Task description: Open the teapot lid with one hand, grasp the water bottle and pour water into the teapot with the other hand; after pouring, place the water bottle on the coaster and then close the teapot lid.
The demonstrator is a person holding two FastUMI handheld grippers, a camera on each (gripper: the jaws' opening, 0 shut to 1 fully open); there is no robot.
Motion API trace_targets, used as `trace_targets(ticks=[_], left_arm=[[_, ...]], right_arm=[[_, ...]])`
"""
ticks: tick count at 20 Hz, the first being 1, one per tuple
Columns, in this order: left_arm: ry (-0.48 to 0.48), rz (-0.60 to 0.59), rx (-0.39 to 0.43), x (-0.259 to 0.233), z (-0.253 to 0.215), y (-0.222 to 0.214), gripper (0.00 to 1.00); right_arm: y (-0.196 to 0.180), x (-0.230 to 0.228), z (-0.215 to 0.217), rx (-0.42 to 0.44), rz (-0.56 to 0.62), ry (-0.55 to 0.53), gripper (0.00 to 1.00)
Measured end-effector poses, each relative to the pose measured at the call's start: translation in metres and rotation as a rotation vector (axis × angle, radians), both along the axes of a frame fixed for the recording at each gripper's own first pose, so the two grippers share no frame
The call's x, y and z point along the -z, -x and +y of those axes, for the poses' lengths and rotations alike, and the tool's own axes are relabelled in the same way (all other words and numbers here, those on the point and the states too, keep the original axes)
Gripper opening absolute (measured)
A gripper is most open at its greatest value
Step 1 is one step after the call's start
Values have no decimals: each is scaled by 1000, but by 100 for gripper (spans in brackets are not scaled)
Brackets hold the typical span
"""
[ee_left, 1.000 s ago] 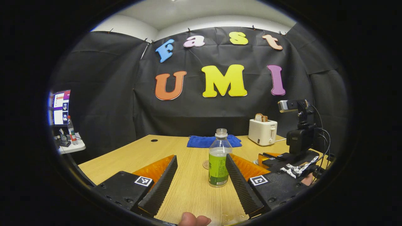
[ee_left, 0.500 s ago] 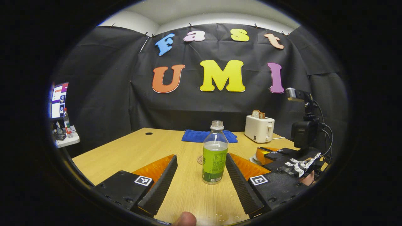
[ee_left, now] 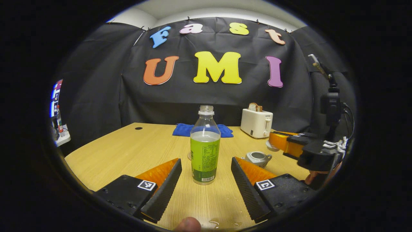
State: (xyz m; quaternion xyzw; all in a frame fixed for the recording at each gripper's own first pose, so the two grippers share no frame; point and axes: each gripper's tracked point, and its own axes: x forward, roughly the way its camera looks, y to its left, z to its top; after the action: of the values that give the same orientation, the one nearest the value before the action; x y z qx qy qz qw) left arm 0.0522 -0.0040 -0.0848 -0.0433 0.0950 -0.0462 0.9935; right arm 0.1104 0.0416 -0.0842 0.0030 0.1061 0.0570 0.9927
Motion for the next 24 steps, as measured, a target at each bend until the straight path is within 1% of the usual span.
trace_targets(ticks=[5,8,12,17,18,19,21,24], left_arm=[[-15,62,-2,29,-5,-24,97],[-17,72,-18,35,1,-37,97],[0,85,-15,40,3,-52,97],[-18,90,-2,41,4,-59,96],[-19,88,5,41,2,-60,94],[-24,89,10,42,1,-62,87],[-48,90,12,42,1,-62,80],[-94,105,6,40,5,-63,78]], right_arm=[[18,-15,-11,3,-25,0,0],[24,-24,-16,6,-42,-1,0],[22,-14,-17,-3,-18,5,0],[21,-4,-22,-1,9,-10,0],[21,-3,-24,1,11,-13,0],[22,-3,-25,1,13,-16,0],[25,-2,-29,6,9,-12,0],[26,2,-37,14,10,-1,0]])
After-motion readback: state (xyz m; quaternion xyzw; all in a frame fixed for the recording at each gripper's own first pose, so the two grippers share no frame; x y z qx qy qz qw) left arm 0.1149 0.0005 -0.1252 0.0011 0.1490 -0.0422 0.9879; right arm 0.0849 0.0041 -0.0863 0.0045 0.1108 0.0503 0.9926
